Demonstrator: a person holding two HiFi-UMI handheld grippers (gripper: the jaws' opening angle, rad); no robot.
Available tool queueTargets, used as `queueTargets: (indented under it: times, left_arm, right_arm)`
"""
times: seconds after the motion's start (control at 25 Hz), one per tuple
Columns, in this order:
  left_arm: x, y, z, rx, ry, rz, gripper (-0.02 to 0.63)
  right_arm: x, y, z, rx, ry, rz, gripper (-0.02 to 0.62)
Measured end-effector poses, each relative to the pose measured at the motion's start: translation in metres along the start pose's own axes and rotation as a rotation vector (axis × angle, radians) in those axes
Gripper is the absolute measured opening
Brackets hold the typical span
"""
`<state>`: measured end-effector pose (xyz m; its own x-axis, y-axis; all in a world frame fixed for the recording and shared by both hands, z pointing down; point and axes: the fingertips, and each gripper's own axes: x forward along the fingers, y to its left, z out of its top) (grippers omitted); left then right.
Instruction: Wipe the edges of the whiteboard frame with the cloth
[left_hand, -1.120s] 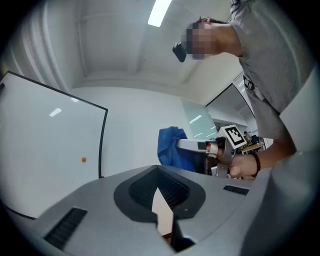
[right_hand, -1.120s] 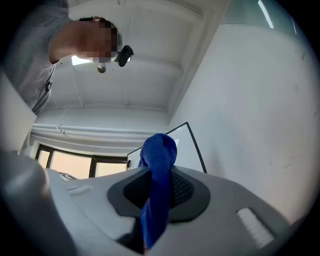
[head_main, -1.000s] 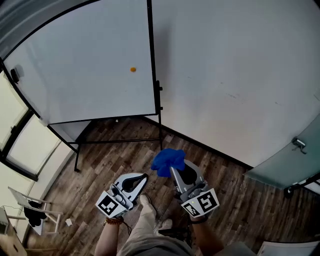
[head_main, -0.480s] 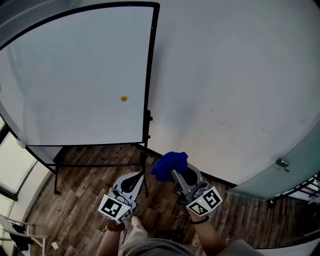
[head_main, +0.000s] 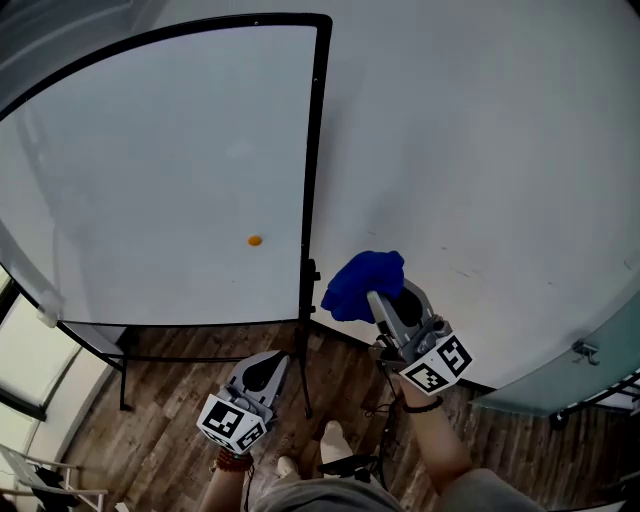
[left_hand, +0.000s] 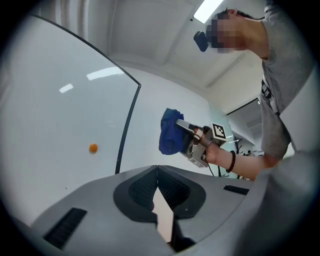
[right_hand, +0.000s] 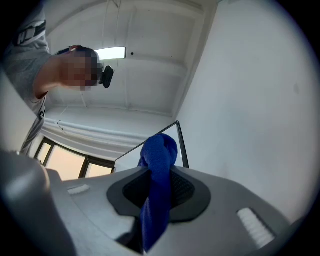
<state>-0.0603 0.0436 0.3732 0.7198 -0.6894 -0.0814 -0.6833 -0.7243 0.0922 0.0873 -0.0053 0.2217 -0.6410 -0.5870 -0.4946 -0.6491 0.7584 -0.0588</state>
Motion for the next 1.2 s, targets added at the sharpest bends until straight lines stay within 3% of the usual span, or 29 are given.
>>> queueTargets:
  times: [0.32, 0.6, 0.8, 1.0, 1.2]
  left_arm:
    - [0.093, 0.043, 0.012, -0.018, -0.002, 0.111, 0.008]
    - [0.124, 0.041, 0.006, -0.043, 0.005, 0.088, 0.008]
    - [0.134, 0.058, 0.024, -0.056, -0.004, 0.049, 0.008]
    - [0.128, 0.060, 0.010, -0.038, -0.014, 0.005, 0.008]
    - [0.136, 0.074, 0.044, -0.060, -0.016, -0.032, 0.008]
  right_arm:
    - [0.093, -0.096, 0.022, 0.041, -0.052, 0.179, 0.087]
    - [0.152, -0.125, 0.065, 0.039, -0.083, 0.285, 0.087]
    - [0.212, -0.139, 0.125, 0.007, -0.120, 0.287, 0.089]
    - [0.236, -0.146, 0.153, 0.054, -0.155, 0.288, 0.091]
    - [0.302, -0.144, 0.197, 0.017, -0.131, 0.293, 0.094]
